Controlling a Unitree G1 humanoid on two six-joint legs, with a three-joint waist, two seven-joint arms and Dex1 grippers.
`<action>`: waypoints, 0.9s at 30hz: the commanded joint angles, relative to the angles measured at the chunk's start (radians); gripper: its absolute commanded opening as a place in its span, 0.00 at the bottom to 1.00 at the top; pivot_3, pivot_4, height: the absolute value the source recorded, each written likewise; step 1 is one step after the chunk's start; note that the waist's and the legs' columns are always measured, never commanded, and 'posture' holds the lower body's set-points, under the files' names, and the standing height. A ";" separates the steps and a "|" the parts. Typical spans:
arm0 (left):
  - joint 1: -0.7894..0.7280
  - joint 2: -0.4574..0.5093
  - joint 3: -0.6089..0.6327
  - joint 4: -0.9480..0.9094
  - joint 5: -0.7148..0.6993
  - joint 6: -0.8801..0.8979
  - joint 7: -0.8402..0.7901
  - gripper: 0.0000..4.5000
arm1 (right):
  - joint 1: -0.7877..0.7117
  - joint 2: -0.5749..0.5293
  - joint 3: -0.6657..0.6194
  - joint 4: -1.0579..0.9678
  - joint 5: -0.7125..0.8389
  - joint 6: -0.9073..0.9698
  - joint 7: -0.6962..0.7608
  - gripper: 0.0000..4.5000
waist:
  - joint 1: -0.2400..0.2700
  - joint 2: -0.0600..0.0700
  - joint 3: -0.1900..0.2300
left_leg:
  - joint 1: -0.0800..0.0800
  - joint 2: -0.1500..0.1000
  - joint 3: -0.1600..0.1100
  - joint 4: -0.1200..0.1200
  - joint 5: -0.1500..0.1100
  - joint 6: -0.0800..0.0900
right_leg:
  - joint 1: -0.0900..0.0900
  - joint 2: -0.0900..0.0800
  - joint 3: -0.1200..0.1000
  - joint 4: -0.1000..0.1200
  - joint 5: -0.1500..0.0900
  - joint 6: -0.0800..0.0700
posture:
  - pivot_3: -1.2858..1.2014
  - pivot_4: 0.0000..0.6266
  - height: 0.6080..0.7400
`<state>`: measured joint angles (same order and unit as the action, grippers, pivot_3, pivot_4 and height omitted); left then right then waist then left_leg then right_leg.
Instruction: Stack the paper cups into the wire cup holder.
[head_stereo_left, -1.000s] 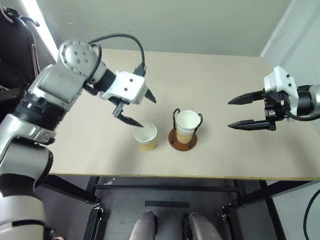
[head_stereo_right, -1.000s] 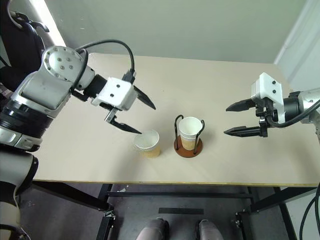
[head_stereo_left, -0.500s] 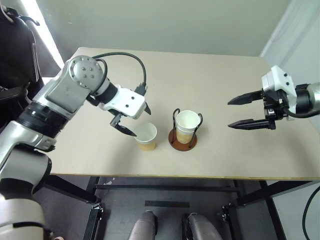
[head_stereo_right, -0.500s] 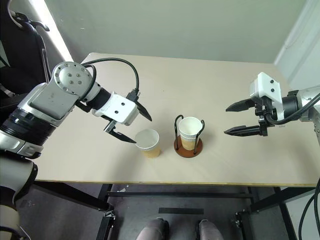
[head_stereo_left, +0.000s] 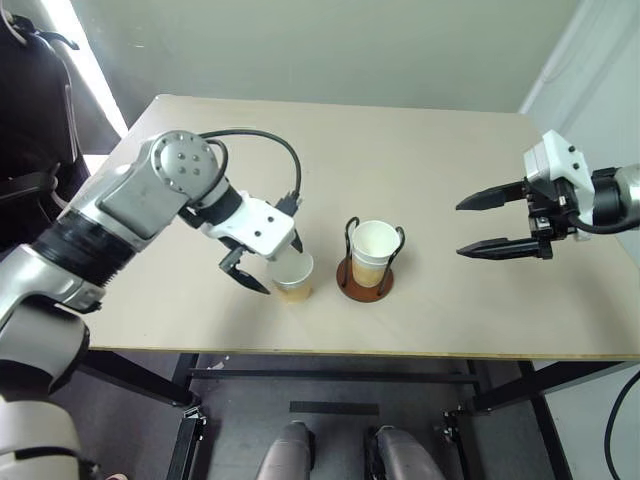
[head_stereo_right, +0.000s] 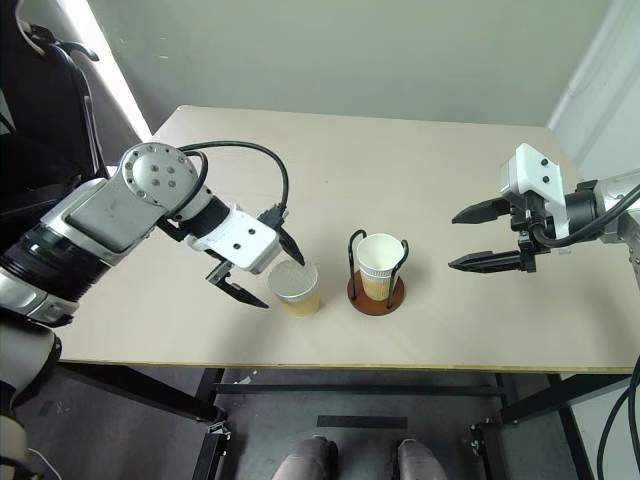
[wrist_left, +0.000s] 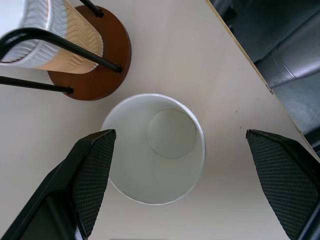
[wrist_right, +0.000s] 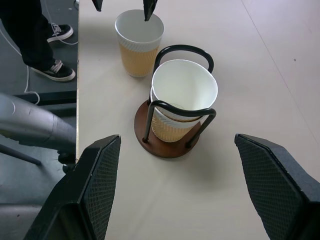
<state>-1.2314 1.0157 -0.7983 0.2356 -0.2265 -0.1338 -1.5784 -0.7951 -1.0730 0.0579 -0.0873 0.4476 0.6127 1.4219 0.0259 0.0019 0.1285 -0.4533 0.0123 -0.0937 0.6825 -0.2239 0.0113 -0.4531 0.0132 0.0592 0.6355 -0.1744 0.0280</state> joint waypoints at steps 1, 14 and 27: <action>-0.003 -0.001 0.019 -0.008 0.019 -0.017 -0.036 1.00 | -0.013 -0.011 -0.026 -0.010 -0.002 -0.010 -0.003 0.82 | 0.000 0.000 0.000 | 0.000 0.000 0.000 0.000 0.000 0.000 | 0.000 0.000 0.000 0.000 0.000 0.000 | 0.52 0.24 1.00; 0.047 -0.023 0.034 -0.026 0.066 0.009 -0.036 1.00 | 0.010 0.001 -0.020 -0.002 -0.017 -0.036 -0.015 0.82 | 0.000 0.000 0.000 | 0.000 0.000 0.000 0.000 0.000 0.000 | 0.000 0.000 0.000 0.000 0.000 0.000 | 0.52 0.24 1.00; 0.156 -0.074 0.120 0.031 0.155 -0.029 -0.036 0.86 | 0.014 0.022 -0.014 0.001 -0.031 -0.049 -0.024 0.82 | -0.001 0.000 0.000 | 0.001 0.000 0.000 0.000 0.000 0.000 | 0.000 0.000 0.000 0.001 0.000 0.000 | 0.52 0.24 1.00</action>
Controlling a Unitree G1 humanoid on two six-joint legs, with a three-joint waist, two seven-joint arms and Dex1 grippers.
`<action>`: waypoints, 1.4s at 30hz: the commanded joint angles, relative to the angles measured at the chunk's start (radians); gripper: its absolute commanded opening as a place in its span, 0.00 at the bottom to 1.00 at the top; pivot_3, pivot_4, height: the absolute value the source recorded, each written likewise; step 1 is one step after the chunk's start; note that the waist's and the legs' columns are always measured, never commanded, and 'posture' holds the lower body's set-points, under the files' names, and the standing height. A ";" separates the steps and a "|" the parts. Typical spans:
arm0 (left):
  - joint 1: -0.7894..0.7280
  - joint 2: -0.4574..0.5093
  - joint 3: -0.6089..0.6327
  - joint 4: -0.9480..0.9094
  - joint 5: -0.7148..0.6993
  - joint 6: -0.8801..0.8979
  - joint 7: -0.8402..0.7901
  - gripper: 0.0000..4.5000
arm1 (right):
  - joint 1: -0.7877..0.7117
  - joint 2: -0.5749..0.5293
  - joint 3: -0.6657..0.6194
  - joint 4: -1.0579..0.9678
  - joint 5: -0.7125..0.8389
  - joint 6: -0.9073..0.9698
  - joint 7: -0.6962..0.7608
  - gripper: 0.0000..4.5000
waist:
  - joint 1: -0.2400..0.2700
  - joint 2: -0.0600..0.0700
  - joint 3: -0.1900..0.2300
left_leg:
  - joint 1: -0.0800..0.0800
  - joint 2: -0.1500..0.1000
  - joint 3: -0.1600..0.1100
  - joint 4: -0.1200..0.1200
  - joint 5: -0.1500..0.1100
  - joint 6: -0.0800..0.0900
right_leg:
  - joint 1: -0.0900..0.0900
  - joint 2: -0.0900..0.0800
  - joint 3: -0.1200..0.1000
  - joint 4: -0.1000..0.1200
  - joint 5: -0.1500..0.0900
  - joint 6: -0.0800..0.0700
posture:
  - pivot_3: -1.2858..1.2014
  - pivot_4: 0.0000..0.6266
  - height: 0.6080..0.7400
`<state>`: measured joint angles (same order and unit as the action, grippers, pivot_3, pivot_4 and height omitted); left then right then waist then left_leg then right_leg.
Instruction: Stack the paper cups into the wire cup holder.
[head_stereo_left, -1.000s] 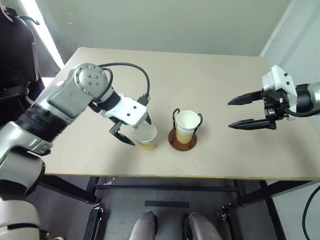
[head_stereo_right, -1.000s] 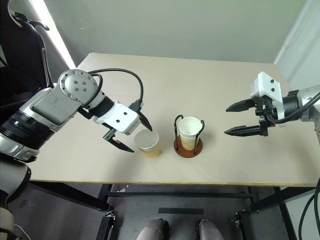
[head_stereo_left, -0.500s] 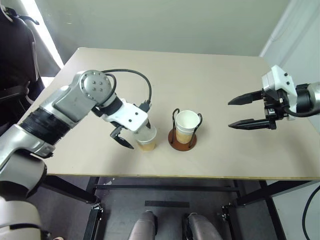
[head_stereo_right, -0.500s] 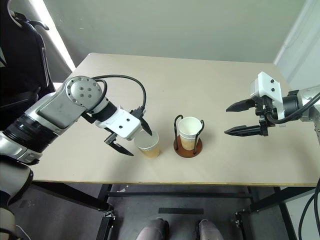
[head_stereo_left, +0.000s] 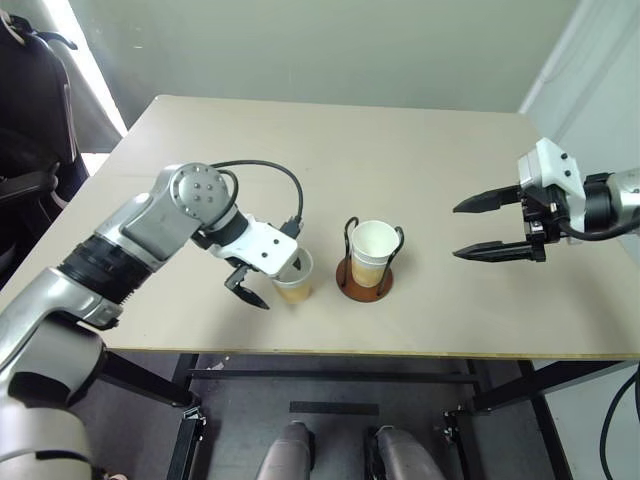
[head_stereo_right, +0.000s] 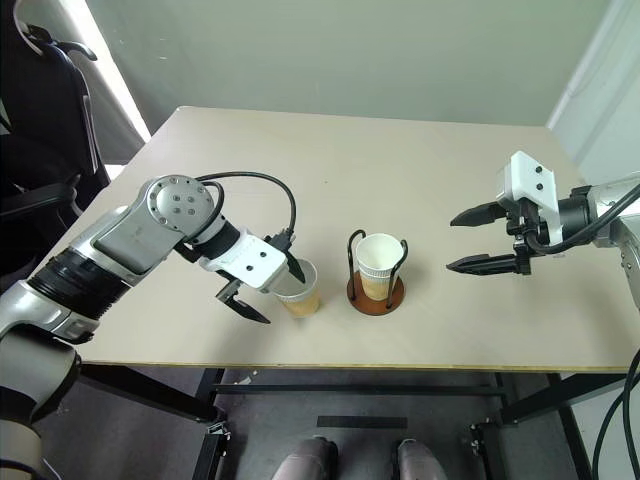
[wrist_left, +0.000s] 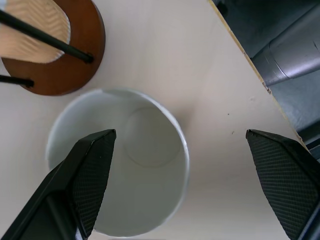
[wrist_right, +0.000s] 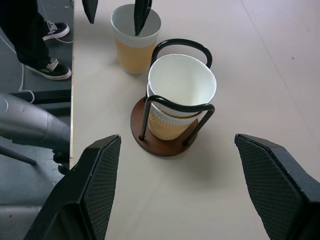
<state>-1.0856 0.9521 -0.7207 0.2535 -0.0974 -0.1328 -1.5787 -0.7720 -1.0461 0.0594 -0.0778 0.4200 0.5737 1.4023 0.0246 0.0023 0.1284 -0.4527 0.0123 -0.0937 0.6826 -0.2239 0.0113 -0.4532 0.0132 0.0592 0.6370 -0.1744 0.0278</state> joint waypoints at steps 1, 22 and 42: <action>0.015 -0.017 0.047 0.025 0.035 -0.038 -0.036 0.79 | -0.009 -0.004 -0.015 -0.008 -0.005 -0.010 -0.005 0.82 | 0.000 0.000 0.000 | 0.000 0.000 0.000 0.000 0.000 0.000 | 0.000 0.000 0.000 0.000 0.000 0.000 | 0.52 0.24 1.00; -0.156 -0.184 0.214 0.338 0.059 -0.015 -0.036 0.01 | 0.005 0.015 -0.010 0.055 -0.041 -0.088 0.004 0.82 | 0.002 0.000 0.000 | 0.000 0.000 0.000 0.000 0.000 0.000 | 0.000 0.000 0.000 0.001 0.000 0.000 | 0.52 0.24 1.00; -0.332 -0.336 0.337 0.446 -0.034 0.113 -0.036 0.01 | 0.001 0.043 0.026 0.015 -0.059 -0.078 0.009 0.82 | 0.003 0.000 0.000 | -0.002 0.000 0.000 0.000 0.000 0.001 | 0.000 0.000 0.000 -0.003 0.002 0.003 | 0.52 0.24 1.00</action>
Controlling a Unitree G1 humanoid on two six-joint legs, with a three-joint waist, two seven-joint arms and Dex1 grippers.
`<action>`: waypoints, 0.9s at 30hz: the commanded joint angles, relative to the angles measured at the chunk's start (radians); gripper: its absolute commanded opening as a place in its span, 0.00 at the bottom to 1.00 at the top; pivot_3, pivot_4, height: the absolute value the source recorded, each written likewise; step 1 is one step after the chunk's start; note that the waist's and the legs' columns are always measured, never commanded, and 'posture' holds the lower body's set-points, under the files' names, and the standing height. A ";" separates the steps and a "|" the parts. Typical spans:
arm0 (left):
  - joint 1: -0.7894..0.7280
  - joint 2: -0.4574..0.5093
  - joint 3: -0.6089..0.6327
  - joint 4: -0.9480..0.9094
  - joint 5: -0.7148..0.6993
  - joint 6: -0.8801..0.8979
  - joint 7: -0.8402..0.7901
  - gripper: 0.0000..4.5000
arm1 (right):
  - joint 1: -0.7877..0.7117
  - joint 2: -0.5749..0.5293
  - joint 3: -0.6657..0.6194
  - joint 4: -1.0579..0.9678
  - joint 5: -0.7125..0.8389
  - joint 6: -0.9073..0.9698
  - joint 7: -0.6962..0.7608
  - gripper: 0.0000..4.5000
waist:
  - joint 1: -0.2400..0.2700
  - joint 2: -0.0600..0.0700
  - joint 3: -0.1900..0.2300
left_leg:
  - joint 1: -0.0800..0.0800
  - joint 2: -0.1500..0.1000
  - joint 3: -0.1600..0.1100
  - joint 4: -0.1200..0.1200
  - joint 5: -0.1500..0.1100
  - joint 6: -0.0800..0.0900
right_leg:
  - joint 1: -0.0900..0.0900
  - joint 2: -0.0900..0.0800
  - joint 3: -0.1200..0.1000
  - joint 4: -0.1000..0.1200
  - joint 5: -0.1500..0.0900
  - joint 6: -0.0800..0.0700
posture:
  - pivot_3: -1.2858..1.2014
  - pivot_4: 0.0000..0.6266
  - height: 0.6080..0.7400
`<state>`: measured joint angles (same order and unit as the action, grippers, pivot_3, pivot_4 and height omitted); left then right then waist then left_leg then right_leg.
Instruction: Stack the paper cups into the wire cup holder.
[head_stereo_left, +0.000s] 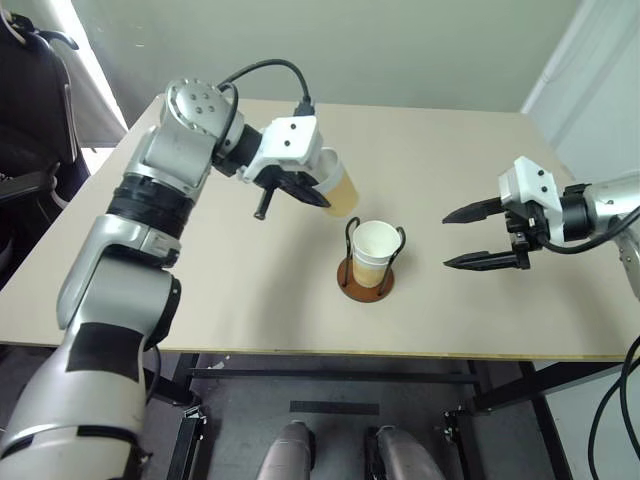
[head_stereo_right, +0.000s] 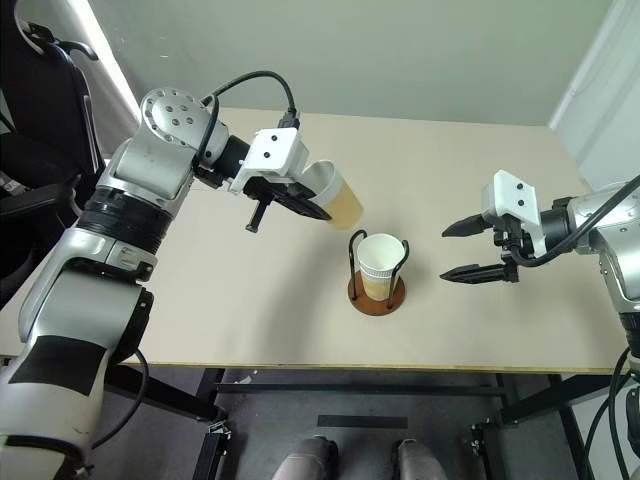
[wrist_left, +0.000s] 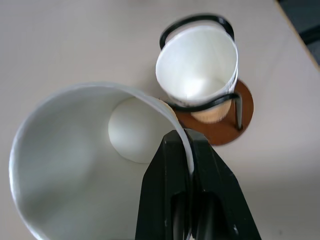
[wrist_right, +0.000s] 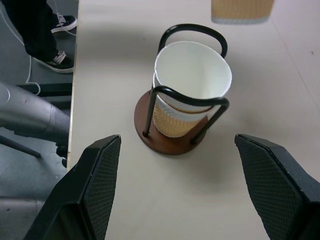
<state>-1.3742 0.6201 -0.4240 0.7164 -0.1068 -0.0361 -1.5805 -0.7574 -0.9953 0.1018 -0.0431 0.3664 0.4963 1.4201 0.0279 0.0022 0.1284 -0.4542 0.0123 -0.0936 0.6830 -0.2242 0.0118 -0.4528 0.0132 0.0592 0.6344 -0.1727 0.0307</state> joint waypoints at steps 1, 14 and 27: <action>-0.046 -0.020 0.054 -0.017 -0.028 0.027 -0.034 0.01 | -0.013 -0.007 -0.018 -0.022 -0.006 0.000 -0.012 0.82 | 0.000 0.000 0.000 | 0.000 0.000 0.000 0.000 0.000 0.000 | 0.000 0.000 0.000 0.000 0.000 0.000 | 0.52 0.24 1.00; -0.029 -0.085 0.052 -0.052 -0.044 0.053 -0.034 0.01 | 0.012 -0.009 -0.032 -0.055 0.004 0.019 -0.044 0.82 | 0.002 0.000 0.000 | 0.000 0.000 0.000 0.000 0.000 0.000 | 0.001 0.000 0.000 -0.001 0.001 0.001 | 0.52 0.24 1.00; 0.010 -0.115 0.021 -0.116 -0.079 0.104 -0.034 0.01 | 0.027 -0.011 -0.041 -0.067 0.007 0.025 -0.063 0.82 | 0.002 0.000 0.000 | 0.000 0.000 0.000 0.001 0.000 0.000 | 0.002 0.000 0.000 -0.002 0.002 0.003 | 0.52 0.24 1.00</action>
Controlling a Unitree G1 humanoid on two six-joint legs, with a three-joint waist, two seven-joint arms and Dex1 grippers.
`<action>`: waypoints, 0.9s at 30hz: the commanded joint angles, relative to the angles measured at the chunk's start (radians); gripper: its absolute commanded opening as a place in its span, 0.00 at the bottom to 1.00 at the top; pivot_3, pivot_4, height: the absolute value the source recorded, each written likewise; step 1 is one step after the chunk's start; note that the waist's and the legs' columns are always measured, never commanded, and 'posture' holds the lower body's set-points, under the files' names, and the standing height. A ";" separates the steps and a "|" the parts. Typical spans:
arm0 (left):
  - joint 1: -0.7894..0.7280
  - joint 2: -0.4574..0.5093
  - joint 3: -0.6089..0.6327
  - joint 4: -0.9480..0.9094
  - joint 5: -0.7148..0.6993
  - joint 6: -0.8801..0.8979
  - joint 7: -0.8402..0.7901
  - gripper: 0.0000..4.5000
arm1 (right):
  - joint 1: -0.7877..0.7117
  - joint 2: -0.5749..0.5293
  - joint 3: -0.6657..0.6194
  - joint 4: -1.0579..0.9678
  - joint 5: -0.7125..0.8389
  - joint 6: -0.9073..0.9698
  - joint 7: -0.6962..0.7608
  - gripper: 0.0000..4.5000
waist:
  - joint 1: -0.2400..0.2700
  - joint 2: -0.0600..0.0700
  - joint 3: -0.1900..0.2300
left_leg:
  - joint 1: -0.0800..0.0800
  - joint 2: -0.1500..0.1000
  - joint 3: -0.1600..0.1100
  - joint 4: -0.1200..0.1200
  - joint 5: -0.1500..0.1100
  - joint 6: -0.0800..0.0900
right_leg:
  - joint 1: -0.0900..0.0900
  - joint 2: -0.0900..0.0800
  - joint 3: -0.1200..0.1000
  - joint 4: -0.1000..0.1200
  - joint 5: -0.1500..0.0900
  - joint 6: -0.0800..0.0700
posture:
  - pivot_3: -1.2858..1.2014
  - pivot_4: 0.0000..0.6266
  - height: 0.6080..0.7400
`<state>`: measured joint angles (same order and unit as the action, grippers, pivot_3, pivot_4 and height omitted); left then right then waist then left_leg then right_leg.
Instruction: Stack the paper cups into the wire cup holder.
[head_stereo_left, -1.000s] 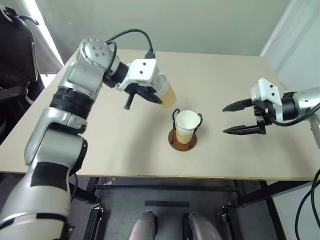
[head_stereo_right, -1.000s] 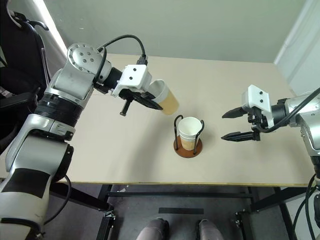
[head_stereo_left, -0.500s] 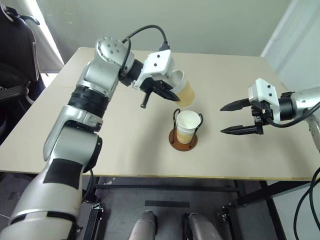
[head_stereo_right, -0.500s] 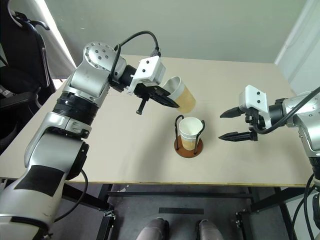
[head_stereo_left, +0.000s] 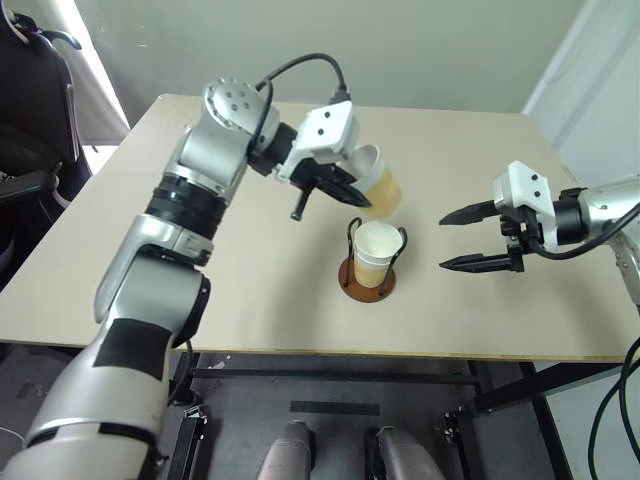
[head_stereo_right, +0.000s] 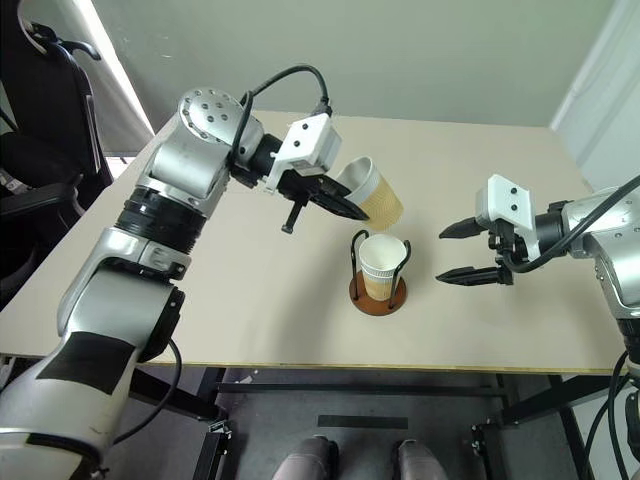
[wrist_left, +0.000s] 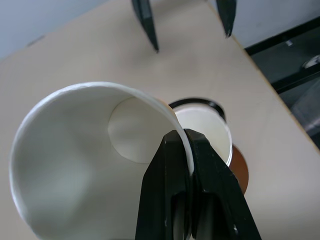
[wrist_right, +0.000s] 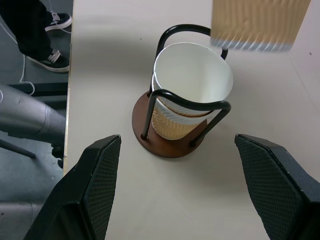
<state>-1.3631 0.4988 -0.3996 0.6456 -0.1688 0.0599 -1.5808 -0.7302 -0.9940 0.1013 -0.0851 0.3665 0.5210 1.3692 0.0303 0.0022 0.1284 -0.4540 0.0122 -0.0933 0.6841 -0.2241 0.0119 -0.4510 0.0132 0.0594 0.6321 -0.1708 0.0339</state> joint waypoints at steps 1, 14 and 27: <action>0.003 0.007 -0.010 -0.050 -0.017 0.008 -0.034 0.01 | 0.003 -0.013 -0.041 -0.027 0.008 0.000 -0.013 0.82 | 0.000 0.000 0.000 | 0.000 0.000 0.000 0.000 0.000 0.000 | 0.000 0.000 0.000 0.000 0.000 0.000 | 0.52 0.24 1.00; 0.041 0.017 -0.050 -0.101 -0.032 0.018 -0.034 0.01 | 0.009 -0.016 -0.044 -0.027 0.010 0.001 -0.023 0.82 | 0.000 0.000 0.000 | 0.000 0.000 0.000 0.001 0.000 0.000 | 0.001 0.000 0.000 0.000 0.000 0.001 | 0.52 0.24 1.00; 0.027 0.033 -0.131 -0.093 -0.025 -0.046 -0.034 0.01 | 0.009 -0.015 -0.047 -0.024 0.008 0.002 -0.028 0.82 | 0.001 0.000 0.000 | 0.000 0.000 0.000 0.001 0.000 0.000 | 0.001 0.000 0.000 -0.001 0.001 0.001 | 0.52 0.24 1.00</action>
<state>-1.3037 0.5343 -0.5356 0.5556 -0.1923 0.0360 -1.5808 -0.7168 -0.9944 0.0999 -0.0885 0.3676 0.5256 1.3507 0.0312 0.0022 0.1284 -0.4537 0.0122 -0.0934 0.6852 -0.2240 0.0121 -0.4496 0.0132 0.0594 0.6310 -0.1699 0.0351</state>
